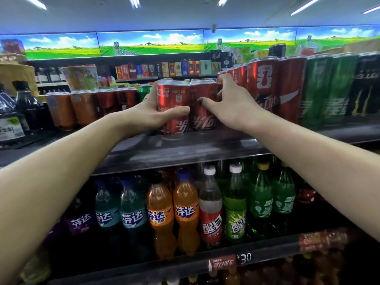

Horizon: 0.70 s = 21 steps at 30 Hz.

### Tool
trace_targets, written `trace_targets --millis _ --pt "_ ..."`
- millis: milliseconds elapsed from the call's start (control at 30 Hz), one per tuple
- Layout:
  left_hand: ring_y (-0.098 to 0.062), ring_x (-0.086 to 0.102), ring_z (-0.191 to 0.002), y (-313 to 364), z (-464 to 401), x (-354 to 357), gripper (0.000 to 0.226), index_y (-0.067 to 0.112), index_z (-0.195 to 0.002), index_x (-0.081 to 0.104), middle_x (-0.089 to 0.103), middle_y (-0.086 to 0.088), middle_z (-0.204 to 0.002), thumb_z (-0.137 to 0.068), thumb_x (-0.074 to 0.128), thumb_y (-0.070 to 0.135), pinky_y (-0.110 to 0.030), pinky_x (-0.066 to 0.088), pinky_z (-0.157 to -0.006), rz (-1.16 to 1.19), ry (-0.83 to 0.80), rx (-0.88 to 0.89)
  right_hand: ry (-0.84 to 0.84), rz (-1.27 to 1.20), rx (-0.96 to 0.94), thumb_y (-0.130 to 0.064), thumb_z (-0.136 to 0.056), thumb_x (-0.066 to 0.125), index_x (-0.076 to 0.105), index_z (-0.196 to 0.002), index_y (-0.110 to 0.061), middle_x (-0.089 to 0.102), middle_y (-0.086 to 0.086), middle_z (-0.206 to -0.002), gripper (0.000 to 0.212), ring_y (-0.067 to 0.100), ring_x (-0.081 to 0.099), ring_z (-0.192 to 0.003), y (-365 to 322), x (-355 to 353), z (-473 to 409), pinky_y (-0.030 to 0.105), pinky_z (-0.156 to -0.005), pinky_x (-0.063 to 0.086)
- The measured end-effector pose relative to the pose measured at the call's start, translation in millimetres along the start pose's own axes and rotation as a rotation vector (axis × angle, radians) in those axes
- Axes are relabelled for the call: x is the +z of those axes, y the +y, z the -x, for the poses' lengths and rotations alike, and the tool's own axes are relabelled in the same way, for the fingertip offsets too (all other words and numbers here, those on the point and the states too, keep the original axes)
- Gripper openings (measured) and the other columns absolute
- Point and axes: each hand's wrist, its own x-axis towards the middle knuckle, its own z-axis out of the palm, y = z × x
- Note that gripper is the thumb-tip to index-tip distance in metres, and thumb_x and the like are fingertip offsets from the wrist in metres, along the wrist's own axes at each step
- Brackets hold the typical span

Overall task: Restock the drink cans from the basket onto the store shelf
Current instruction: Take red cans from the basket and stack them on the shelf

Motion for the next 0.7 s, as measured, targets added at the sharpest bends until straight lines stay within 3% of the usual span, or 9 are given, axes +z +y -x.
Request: trace_targets --millis 67,133,233,333,567,700 --pt "0.006 0.065 -0.099 -1.6 0.9 -2.9 0.076 0.051 -0.144 0.014 0.057 0.020 -0.119 -0.090 0.067 0.050 -0.010 0.054 -0.076 -0.023 -0.002 -0.028 0.122 0.080 -0.069 -0.036 -0.096 0.069 0.035 -0.145 -0.012 0.051 0.011 -0.134 0.064 0.028 0.055 -0.116 -1.8 3.4 5.7 0.038 -0.092 0.046" --pt "0.008 0.065 -0.097 -3.3 1.5 -5.3 0.080 0.047 -0.150 0.011 0.059 0.021 -0.117 -0.092 0.066 0.051 -0.009 0.052 -0.076 -0.052 -0.004 -0.052 0.190 0.098 -0.190 -0.022 -0.096 0.068 0.042 -0.132 -0.012 0.054 0.006 -0.115 0.046 0.023 0.054 -0.098 -5.1 5.5 11.9 0.035 -0.082 0.043" --pt "0.007 0.064 -0.096 -6.0 -0.1 -6.9 0.086 0.038 -0.155 0.010 0.062 0.018 -0.114 -0.092 0.065 0.055 -0.008 0.048 -0.075 -0.101 0.002 -0.081 0.124 0.140 -0.321 -0.012 -0.094 0.062 0.058 -0.112 -0.012 0.057 -0.005 -0.085 0.018 0.017 0.056 -0.080 -6.9 11.9 16.5 0.036 -0.074 0.048" --pt "0.005 0.064 -0.098 -7.7 -1.9 -7.4 0.090 0.036 -0.156 0.009 0.063 0.016 -0.115 -0.090 0.066 0.059 -0.011 0.046 -0.078 -0.129 0.007 -0.099 0.037 0.192 -0.326 -0.015 -0.096 0.054 0.069 -0.119 -0.017 0.070 0.001 -0.110 0.028 0.021 0.064 -0.102 -5.7 16.1 19.0 0.042 -0.088 0.055" --pt "0.007 0.061 -0.095 -7.0 -13.0 -3.2 0.094 0.033 -0.159 0.016 0.061 0.020 -0.112 -0.087 0.067 0.065 -0.010 0.041 -0.074 -0.146 0.007 -0.126 -0.112 0.336 -0.104 -0.018 -0.102 0.042 0.058 -0.138 -0.013 0.057 0.015 -0.137 0.040 0.035 0.055 -0.124 -4.6 15.7 7.8 0.045 -0.104 0.049" --pt "-0.002 0.067 -0.101 -7.1 -27.3 5.8 0.096 0.031 -0.157 0.022 0.065 0.013 -0.117 -0.083 0.072 0.065 -0.019 0.050 -0.084 -0.097 -0.006 -0.144 -0.312 0.343 0.081 -0.019 -0.104 0.041 0.050 -0.141 -0.005 0.056 0.017 -0.135 0.040 0.032 0.056 -0.119 -11.4 10.3 -1.3 0.032 -0.087 0.045"
